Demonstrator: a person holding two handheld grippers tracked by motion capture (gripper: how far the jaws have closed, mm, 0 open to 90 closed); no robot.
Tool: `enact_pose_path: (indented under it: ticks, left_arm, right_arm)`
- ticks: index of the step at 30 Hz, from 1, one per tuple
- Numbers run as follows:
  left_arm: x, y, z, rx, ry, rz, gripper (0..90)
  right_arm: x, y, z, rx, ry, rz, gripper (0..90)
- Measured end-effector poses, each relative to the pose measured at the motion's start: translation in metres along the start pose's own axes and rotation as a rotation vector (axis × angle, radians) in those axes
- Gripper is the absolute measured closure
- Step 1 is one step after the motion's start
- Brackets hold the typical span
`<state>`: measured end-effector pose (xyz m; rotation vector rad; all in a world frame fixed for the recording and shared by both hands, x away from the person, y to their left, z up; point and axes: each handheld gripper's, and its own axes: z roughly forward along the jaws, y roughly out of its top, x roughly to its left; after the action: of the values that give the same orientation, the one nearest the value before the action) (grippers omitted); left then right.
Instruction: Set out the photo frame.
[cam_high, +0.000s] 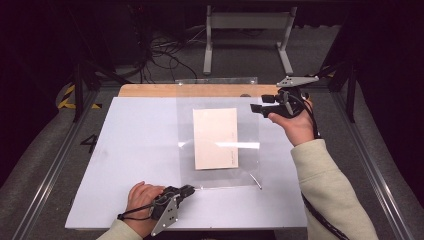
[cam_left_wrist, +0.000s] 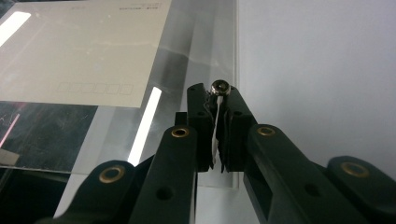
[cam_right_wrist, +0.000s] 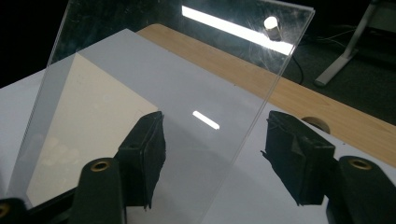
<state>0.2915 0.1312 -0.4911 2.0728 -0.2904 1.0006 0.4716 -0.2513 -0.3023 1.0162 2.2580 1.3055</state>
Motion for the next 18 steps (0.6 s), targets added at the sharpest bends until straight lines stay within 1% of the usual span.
enact_pose_path:
  ticks: [2,4,7,8,13,18]
  left_arm:
    - [-0.001,0.001,0.0,0.008,-0.003,0.014,85.0]
    - [-0.001,0.001,0.0,0.012,-0.001,0.024,85.0]
    - [-0.001,0.002,-0.001,0.018,0.003,0.035,85.0]
    - [-0.001,0.002,-0.001,0.02,-0.004,0.032,85.0]
    - [-0.002,0.002,-0.001,0.021,-0.001,0.038,85.0]
    - [-0.002,0.002,-0.001,0.019,0.001,0.041,85.0]
  right_arm:
    - [-0.002,-0.002,0.002,0.0,0.015,0.016,36.1]
    - [-0.004,-0.003,0.004,-0.007,0.045,0.032,35.5]
    - [-0.005,-0.004,0.006,-0.003,0.072,0.04,35.0]
    - [-0.004,-0.005,0.007,0.006,0.076,0.036,34.9]
    - [0.0,-0.005,0.015,0.035,0.106,0.028,33.5]
    - [-0.002,-0.011,0.027,0.083,0.17,0.059,33.0]
